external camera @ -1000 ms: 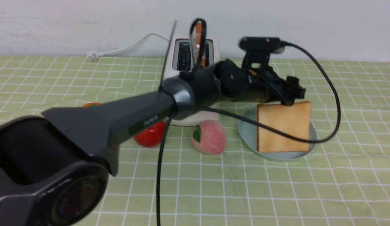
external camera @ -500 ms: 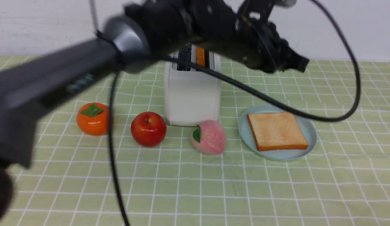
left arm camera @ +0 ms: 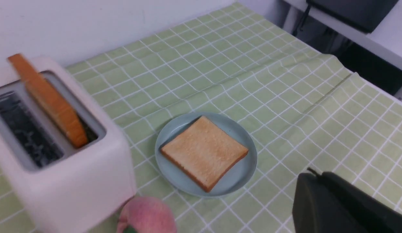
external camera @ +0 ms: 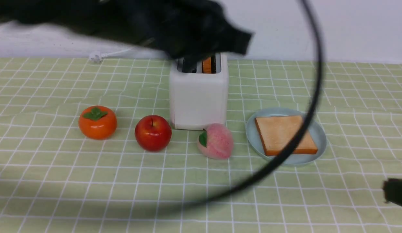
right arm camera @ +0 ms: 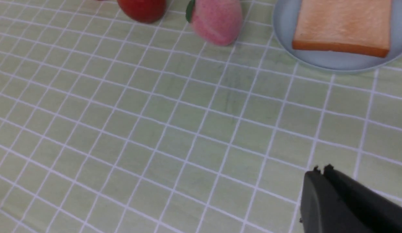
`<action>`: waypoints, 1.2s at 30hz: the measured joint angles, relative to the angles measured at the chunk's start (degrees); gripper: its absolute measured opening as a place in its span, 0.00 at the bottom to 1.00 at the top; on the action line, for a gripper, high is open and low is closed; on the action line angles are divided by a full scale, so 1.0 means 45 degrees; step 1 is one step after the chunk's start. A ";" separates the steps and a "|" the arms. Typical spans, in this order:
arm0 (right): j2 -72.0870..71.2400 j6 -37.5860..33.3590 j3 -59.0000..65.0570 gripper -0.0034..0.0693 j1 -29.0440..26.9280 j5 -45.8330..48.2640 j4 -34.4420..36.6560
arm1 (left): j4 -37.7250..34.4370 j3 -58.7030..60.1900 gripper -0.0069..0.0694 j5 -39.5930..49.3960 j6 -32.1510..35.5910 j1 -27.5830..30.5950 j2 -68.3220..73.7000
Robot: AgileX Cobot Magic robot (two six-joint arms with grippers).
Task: Take toasted bread from bread machine on green coffee tablecloth place on plate.
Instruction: 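Grasp the toast slice in the toaster and pull it up out of the slot with the right gripper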
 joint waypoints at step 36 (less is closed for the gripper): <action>1.6147 -0.1181 -1.4492 0.83 0.4880 -0.6055 0.1053 | -0.0046 1.1455 0.07 -0.5209 0.0359 0.0000 -1.0829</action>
